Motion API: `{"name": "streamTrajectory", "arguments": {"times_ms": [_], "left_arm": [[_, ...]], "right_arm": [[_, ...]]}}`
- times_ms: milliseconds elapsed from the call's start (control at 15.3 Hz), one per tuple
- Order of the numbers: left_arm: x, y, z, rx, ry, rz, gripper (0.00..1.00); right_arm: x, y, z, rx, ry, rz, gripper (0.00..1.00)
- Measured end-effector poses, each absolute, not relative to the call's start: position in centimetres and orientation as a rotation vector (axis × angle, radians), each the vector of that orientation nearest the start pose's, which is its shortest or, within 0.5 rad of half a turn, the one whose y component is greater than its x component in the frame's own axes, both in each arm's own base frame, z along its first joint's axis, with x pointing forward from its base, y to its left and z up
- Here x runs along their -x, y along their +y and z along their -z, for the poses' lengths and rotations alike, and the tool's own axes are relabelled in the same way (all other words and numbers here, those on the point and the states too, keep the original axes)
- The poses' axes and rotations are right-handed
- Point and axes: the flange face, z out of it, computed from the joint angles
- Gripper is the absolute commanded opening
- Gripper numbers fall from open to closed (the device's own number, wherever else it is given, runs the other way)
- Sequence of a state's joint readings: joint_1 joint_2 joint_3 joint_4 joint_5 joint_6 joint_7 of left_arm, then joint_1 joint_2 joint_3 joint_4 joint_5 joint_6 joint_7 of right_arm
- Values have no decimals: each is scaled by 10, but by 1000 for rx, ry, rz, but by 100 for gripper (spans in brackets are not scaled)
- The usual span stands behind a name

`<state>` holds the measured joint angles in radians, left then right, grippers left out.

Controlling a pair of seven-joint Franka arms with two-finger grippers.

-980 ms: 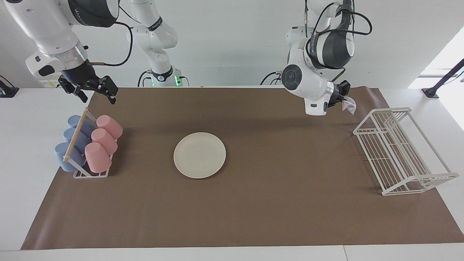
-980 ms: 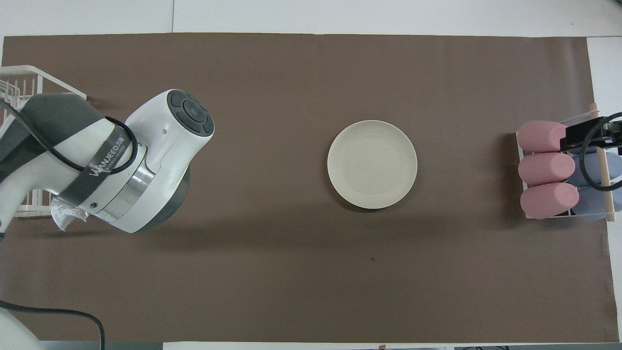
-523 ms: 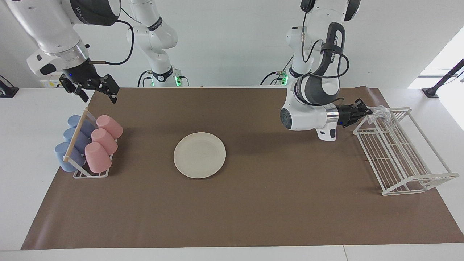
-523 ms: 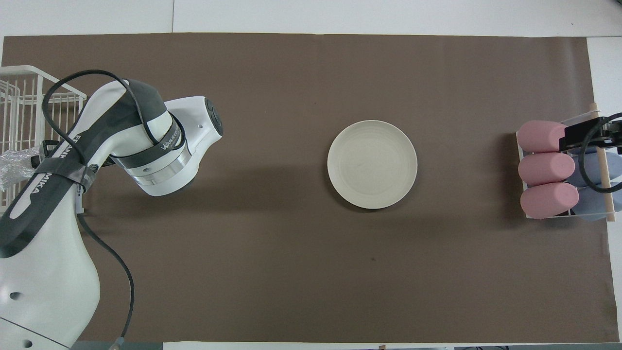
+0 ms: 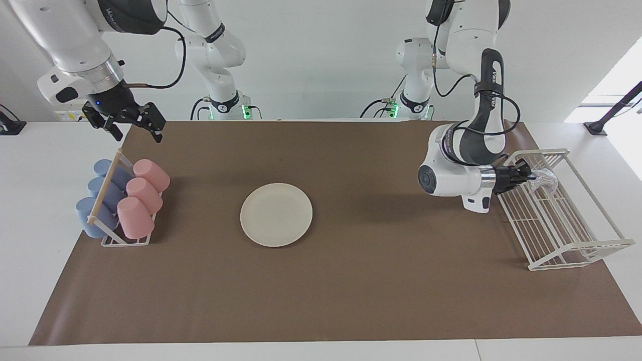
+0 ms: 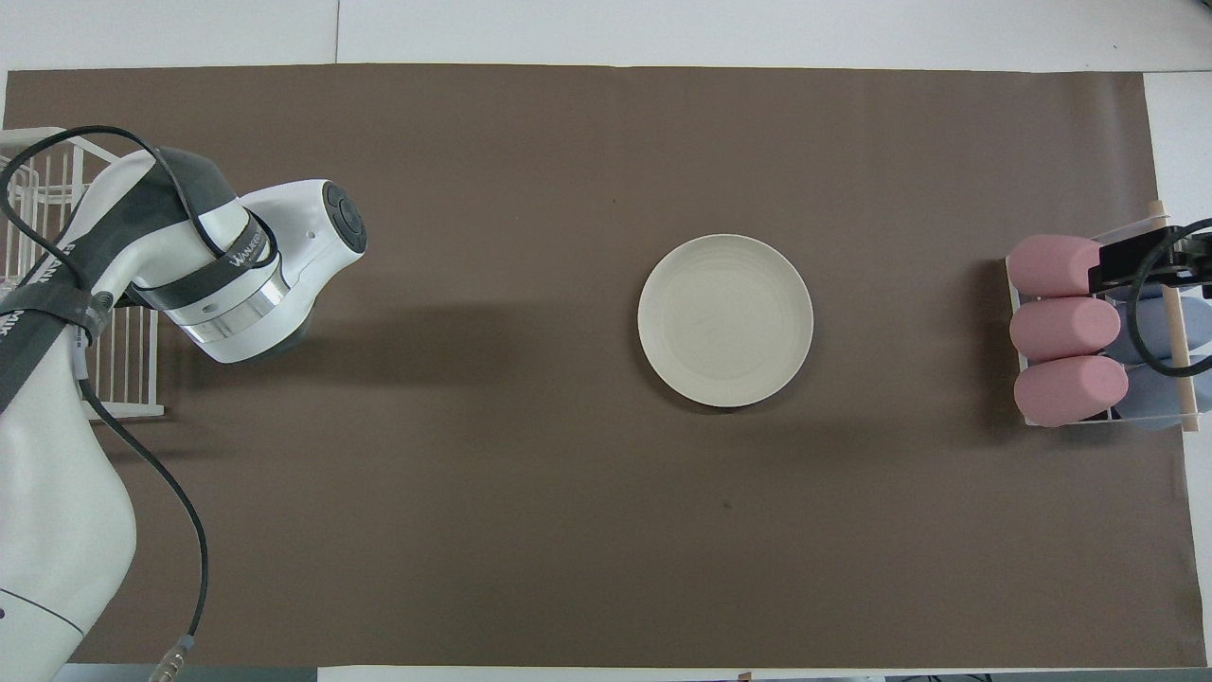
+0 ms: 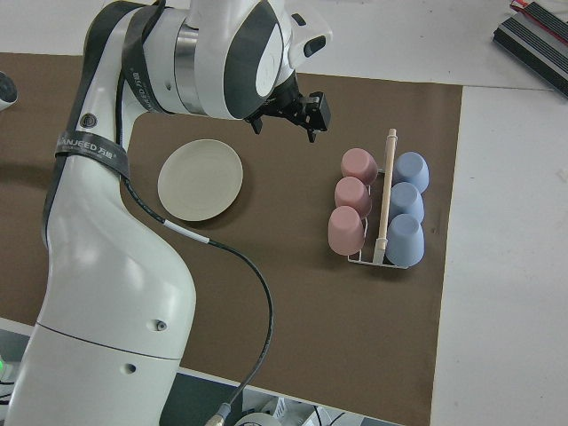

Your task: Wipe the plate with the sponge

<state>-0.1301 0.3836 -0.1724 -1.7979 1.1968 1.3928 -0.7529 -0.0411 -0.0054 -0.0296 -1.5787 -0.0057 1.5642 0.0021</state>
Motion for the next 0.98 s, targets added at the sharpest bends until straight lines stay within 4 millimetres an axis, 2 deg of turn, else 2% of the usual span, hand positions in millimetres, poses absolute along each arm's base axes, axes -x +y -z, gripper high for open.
{"name": "streamTrajectory", "arguments": {"times_ms": [261,327,392,980], "left_arm": [[-595,-60,-362,1828,-115,-13,0],[-595,-60,-362,1829,-115,-13,27],[-595,-60,-362,1830,-114,-12,99],[-597,-57,-361,1841,-112,-5,100]], "right_arm": [[-551,-39,-623,3145,113,-14,100],[-551,-39,-623,3145,113,-14,100],[-551,-39,-623,3145,113,-14,100],[-551,-36,-623,3145,103,-14,100]]}}
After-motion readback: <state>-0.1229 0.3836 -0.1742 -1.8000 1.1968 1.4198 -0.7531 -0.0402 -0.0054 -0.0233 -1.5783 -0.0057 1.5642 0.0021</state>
